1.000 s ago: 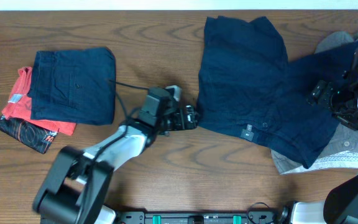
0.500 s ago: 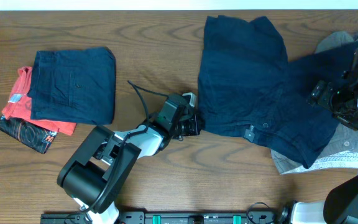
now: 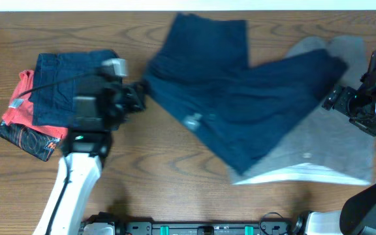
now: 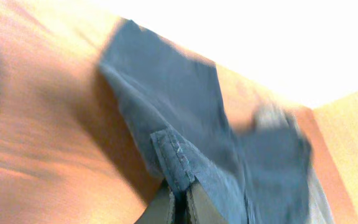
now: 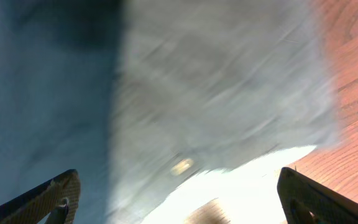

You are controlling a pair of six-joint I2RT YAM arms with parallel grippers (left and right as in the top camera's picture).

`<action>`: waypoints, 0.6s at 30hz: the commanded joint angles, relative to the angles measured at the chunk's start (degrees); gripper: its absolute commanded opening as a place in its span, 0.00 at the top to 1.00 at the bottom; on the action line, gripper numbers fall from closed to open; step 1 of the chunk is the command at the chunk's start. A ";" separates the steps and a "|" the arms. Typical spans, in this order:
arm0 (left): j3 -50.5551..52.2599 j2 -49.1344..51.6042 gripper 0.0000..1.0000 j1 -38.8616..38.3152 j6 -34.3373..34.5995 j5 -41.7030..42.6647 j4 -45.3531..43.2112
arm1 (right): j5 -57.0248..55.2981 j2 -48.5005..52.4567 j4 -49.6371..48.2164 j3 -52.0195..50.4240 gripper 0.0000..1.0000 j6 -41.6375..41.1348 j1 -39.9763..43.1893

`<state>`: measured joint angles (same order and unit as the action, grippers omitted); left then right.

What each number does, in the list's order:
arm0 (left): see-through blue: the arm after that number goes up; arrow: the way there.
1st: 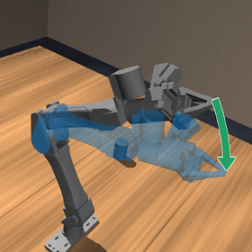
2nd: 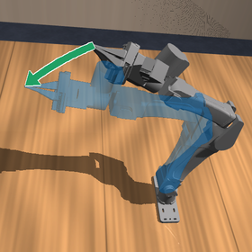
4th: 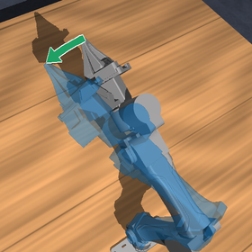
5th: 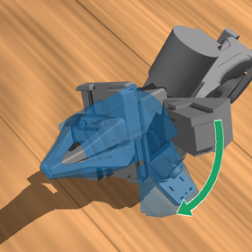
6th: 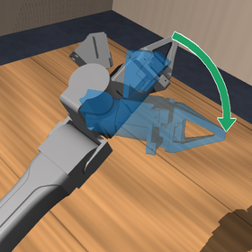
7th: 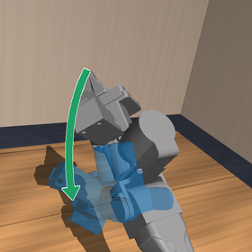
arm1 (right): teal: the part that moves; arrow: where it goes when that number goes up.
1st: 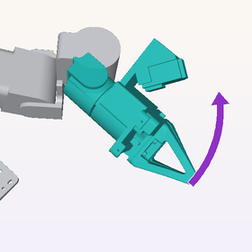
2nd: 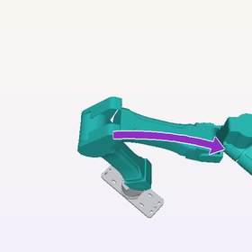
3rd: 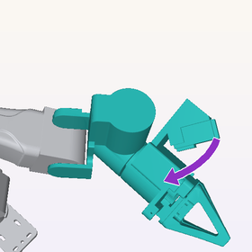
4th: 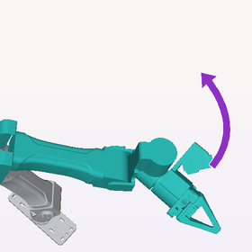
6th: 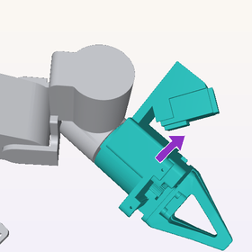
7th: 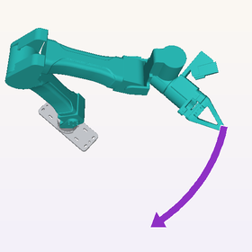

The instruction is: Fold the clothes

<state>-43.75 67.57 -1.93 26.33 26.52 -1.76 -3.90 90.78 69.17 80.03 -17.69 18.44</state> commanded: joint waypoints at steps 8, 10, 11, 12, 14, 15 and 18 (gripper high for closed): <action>-0.70 4.98 0.02 12.41 -1.86 6.27 9.16 | 3.91 0.35 0.07 -0.52 0.10 7.87 0.20; -0.68 5.79 0.02 10.95 -1.84 10.97 15.69 | 4.81 0.79 -0.17 -1.38 0.13 9.16 -0.09; -0.68 6.05 0.02 9.79 -1.84 12.59 19.61 | 5.09 1.09 -0.50 -2.03 0.14 9.70 -0.28; -0.68 6.23 0.02 8.44 -1.84 13.62 23.65 | 5.73 1.36 -1.18 -2.97 0.16 10.29 -0.61; -0.50 6.47 0.02 5.22 -1.86 13.53 30.75 | 7.76 1.68 -2.97 -5.35 0.19 11.52 -1.31; -0.26 6.62 0.02 3.56 -1.86 13.53 33.03 | 8.61 1.77 -3.85 -6.62 0.19 11.72 -1.68; 1.49 7.41 0.02 -2.99 -1.25 13.49 35.82 | 9.09 1.81 -8.37 -12.24 0.17 11.78 -3.08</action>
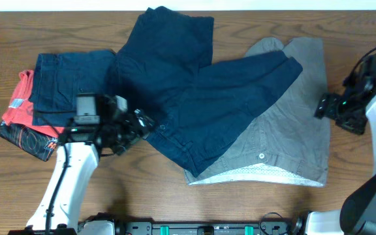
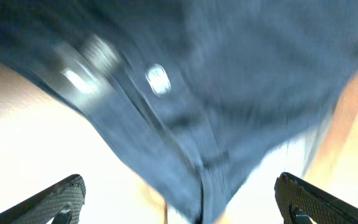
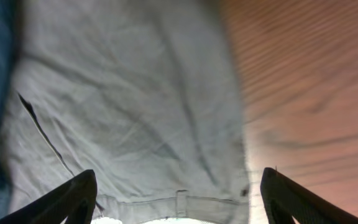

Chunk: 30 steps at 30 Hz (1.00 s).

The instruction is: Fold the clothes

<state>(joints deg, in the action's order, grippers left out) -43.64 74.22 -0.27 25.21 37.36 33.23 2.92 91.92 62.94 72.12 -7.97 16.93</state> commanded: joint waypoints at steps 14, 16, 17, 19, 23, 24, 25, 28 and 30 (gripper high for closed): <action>2.29 12.92 0.02 -28.30 11.63 1.03 -10.97 | -11.76 0.68 -23.34 -22.67 0.21 -7.48 -2.62; 2.29 14.45 0.00 -30.73 11.82 0.96 -13.49 | -11.72 0.68 -24.74 -23.32 0.25 -7.48 -2.60; 2.29 15.41 0.04 -31.89 12.07 0.90 -14.69 | -11.72 0.68 -25.24 -23.58 0.31 -7.48 -2.60; 2.29 16.83 0.17 -33.14 12.90 0.04 -15.43 | -11.74 0.68 -26.08 -24.13 0.42 -7.45 -2.60; 2.29 18.95 0.32 -33.73 13.25 -0.98 -15.39 | -12.63 0.72 -27.65 -26.01 0.48 -7.48 -2.58; 2.29 19.19 0.35 -33.70 13.25 -1.01 -15.39 | -12.70 0.72 -28.37 -26.77 0.51 -7.50 -2.58; 2.29 19.37 0.42 -33.59 13.22 -1.31 -15.39 | -12.85 0.72 -29.05 -27.54 0.57 -7.56 -2.58; 2.29 19.32 0.89 -33.33 12.98 -2.45 -15.30 | -14.36 0.72 -30.84 -30.23 0.79 -9.14 -2.25; 2.29 19.32 0.94 -32.39 12.55 -2.51 -13.94 | -15.76 0.72 -31.36 -31.61 0.99 -10.34 -1.51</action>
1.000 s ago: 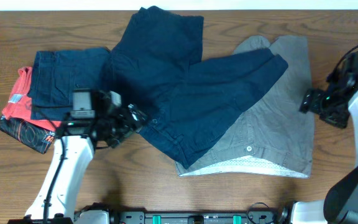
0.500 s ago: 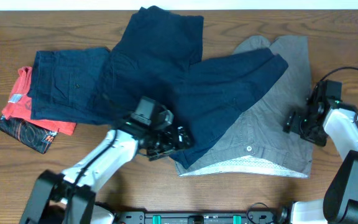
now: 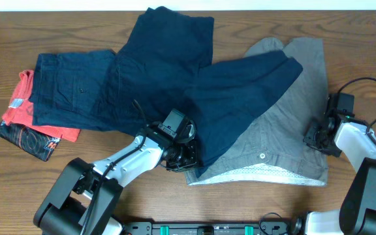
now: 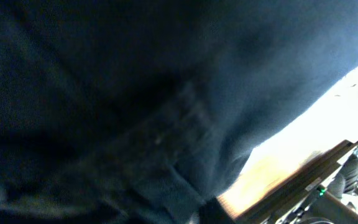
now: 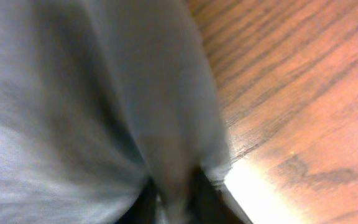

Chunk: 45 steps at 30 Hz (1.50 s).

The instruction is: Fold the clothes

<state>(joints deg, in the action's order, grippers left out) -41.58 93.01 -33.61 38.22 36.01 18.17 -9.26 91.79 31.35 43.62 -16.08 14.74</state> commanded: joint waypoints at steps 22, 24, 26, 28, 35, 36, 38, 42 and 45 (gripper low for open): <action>0.22 -11.34 0.94 39.87 -17.70 -8.17 26.60 | 19.08 0.11 3.85 3.98 0.73 0.15 33.18; 0.22 -12.46 0.94 39.41 -17.66 -8.17 27.12 | 28.50 -0.81 4.22 6.95 0.70 3.45 31.41; 0.22 -13.05 0.94 38.45 -17.64 -8.17 27.71 | 35.74 -1.77 4.26 9.20 0.68 7.43 28.70; 0.22 -13.07 0.94 37.44 -17.64 -8.20 28.13 | 40.35 -2.27 4.44 10.99 0.68 11.19 24.98; 0.24 -12.96 0.94 35.50 -17.64 -8.24 31.26 | 37.48 -1.09 2.99 11.85 0.80 18.80 8.52; 0.24 -12.96 0.94 35.50 -17.66 -8.24 32.04 | 35.58 -0.50 2.58 11.85 0.81 18.73 6.56; 0.24 -12.96 0.94 35.50 -17.66 -8.24 33.46 | 32.30 1.29 1.36 11.82 0.82 18.73 2.97; 0.24 -12.96 0.94 35.50 -17.64 -8.26 35.26 | 31.63 7.21 -3.04 11.82 0.81 18.78 -1.88; 0.24 -12.96 0.94 35.50 -17.64 -8.24 35.36 | 30.47 12.63 -6.32 11.82 0.82 18.62 -3.28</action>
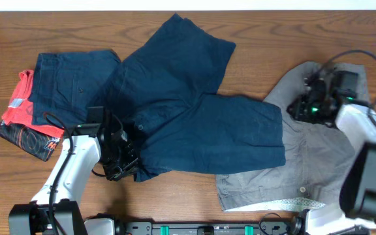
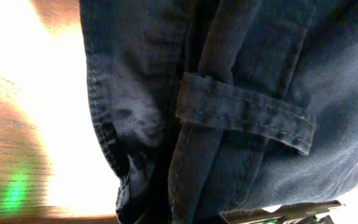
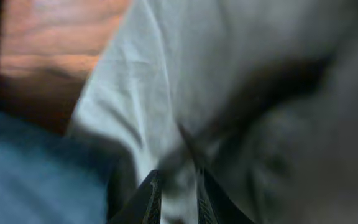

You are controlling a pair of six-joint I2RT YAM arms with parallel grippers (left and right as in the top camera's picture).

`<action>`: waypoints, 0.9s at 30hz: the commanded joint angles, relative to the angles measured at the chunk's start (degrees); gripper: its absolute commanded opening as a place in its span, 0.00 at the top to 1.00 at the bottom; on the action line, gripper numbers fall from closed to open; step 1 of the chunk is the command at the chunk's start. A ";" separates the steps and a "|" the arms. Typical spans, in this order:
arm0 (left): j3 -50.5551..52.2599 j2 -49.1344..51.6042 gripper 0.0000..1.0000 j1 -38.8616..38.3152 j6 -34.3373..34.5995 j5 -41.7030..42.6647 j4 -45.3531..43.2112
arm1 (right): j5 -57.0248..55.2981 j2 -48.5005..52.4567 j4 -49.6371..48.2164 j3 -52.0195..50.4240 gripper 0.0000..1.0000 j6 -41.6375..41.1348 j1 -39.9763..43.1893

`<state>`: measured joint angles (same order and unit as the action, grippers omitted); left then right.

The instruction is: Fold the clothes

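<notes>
Navy shorts (image 1: 194,130) lie spread across the middle of the table, one leg pointing to the back. My left gripper (image 1: 123,170) is shut on their waistband at the front left corner. The left wrist view shows that waistband (image 2: 142,124) and a belt loop (image 2: 244,112) close up, with the fingertips hidden under the cloth. Grey shorts (image 1: 305,163) lie at the right, partly under the navy pair's edge. My right gripper (image 1: 303,106) is shut on the grey shorts' back left part, with grey cloth (image 3: 229,93) pinched between its fingers (image 3: 154,193).
A stack sits at the far left: a folded navy garment (image 1: 70,85) on a red one (image 1: 19,111), with a dark patterned piece (image 1: 25,140) beneath. The right arm's cable (image 1: 344,59) loops over the table's back right. The base rail (image 1: 188,228) runs along the front edge.
My left gripper has moved left with the navy waistband, and the navy shorts now lie mostly off the grey pair. My right gripper has moved from the grey shorts' right edge to their back left part.
My left gripper was shut on the navy shorts' edge near the stack, the right open over the grey pair. Then both stood open. Then each was shut on its garment, the navy pair overlapping the grey. Now the two pairs lie mostly apart.
</notes>
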<state>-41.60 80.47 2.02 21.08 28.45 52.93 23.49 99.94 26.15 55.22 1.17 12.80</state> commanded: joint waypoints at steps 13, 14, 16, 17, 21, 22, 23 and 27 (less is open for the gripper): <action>0.26 -0.42 0.94 -0.13 -0.50 -0.66 -4.61 | -39.19 10.73 6.27 0.79 0.94 -20.09 16.04; 0.26 -0.42 0.94 -0.13 -0.48 -0.66 -5.55 | -39.15 10.43 7.37 1.22 0.94 -21.88 18.43; 0.26 -0.42 0.94 -0.13 -0.48 -0.63 -7.15 | -38.91 9.77 10.34 2.58 0.93 -26.47 23.63; 0.26 -0.42 0.94 -0.13 -0.48 -0.63 -7.67 | -37.53 9.42 11.78 3.58 0.91 -27.54 26.27; 0.26 -0.42 0.94 -0.13 -0.48 -0.63 -7.98 | -22.12 6.97 13.73 7.63 0.83 -23.56 32.98; 0.26 -0.42 0.94 -0.13 -0.48 -0.63 -7.76 | -17.35 5.81 13.42 8.48 0.82 -21.31 33.55; 0.26 -0.42 0.94 -0.13 -0.48 -0.63 -7.37 | -14.16 4.63 13.33 9.18 0.80 -19.54 33.64; 0.26 -0.42 0.94 -0.13 -0.50 -0.66 -6.08 | -4.74 -3.41 14.86 11.67 0.75 -12.96 30.88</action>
<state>-41.58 80.44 2.02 20.93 28.27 46.28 8.10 103.53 40.32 63.75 -17.67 46.19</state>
